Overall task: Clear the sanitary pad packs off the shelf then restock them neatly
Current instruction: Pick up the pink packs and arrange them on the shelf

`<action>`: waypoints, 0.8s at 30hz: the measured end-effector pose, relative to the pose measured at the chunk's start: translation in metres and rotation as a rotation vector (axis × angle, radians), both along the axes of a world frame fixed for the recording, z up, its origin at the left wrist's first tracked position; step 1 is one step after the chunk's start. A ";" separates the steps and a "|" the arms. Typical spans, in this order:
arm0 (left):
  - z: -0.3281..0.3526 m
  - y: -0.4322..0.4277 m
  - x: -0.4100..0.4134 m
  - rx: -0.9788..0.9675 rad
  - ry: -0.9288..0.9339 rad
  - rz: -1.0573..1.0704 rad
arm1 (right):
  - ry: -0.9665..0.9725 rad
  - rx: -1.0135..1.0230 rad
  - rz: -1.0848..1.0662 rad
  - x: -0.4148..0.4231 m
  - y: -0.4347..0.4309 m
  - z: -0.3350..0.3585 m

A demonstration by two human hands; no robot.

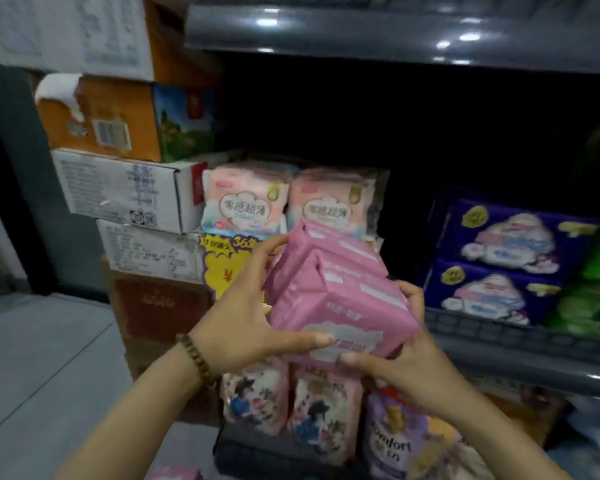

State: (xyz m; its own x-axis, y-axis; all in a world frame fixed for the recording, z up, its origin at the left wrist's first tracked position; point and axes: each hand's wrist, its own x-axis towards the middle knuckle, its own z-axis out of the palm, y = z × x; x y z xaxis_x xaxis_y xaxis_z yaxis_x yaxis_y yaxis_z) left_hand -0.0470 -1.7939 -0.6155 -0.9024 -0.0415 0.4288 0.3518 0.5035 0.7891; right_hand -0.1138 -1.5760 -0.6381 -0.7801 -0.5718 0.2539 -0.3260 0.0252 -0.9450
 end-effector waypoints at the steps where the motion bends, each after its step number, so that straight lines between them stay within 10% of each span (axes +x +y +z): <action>1: 0.009 0.010 -0.013 -0.037 0.037 -0.012 | 0.058 0.033 -0.011 -0.011 0.010 0.010; 24: 0.019 0.074 -0.166 -0.358 -0.036 -0.121 | 0.220 0.035 -0.178 -0.118 0.080 0.018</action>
